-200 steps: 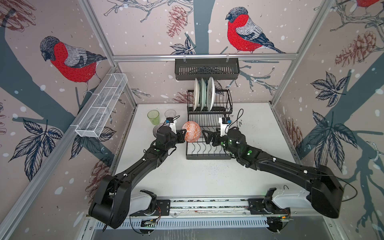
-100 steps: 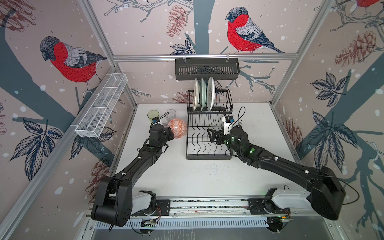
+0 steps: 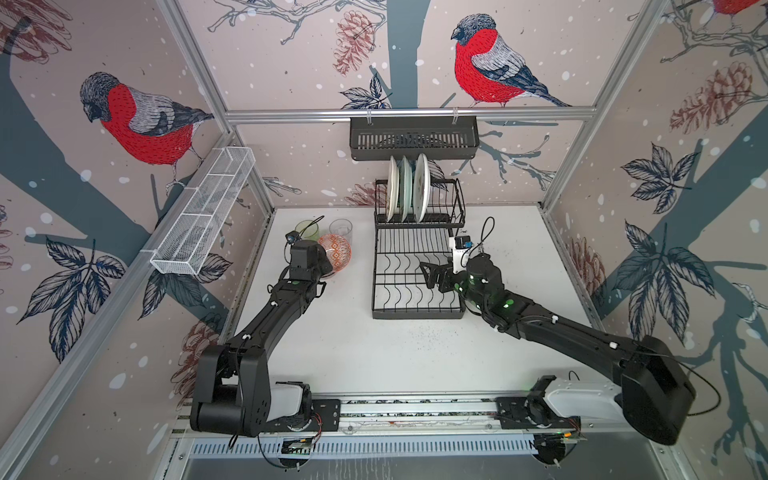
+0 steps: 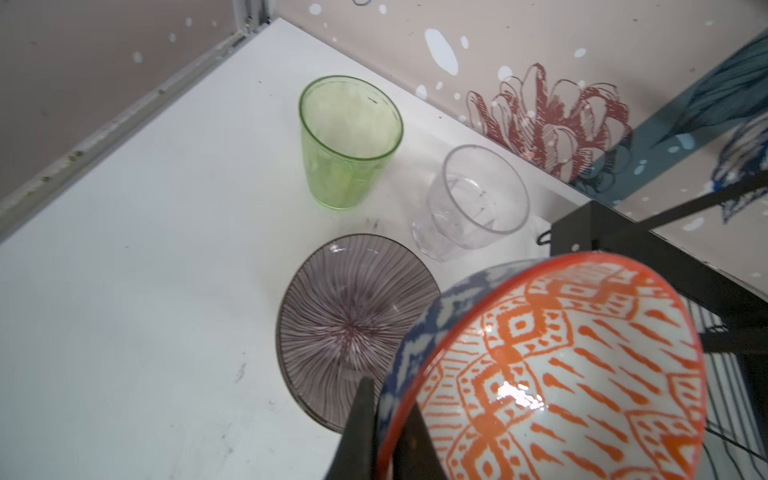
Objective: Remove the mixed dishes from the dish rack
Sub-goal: 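Lower the blue bowl onto the striped bowl stack and open the left gripper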
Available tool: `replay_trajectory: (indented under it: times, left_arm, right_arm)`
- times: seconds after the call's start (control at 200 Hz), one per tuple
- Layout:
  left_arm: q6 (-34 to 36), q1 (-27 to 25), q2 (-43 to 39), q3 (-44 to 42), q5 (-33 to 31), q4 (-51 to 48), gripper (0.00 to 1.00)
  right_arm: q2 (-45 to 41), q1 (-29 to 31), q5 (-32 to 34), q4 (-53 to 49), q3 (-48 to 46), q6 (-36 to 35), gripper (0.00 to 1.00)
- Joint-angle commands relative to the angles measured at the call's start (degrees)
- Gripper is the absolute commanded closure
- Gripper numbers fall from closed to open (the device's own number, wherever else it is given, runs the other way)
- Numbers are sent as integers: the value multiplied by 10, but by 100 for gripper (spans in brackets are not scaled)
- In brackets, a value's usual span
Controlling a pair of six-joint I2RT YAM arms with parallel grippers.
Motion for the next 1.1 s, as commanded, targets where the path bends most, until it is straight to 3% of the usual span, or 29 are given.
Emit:
replay_trajectory:
  times: [0.0, 1.096]
  left_arm:
    - [-7, 2, 10, 6, -71, -17, 100]
    - [3, 21, 174, 137, -46, -92, 100]
  right_arm:
    - [-19, -5, -9, 25, -12, -4, 0]
    - [-79, -56, -24, 18, -73, 26, 1]
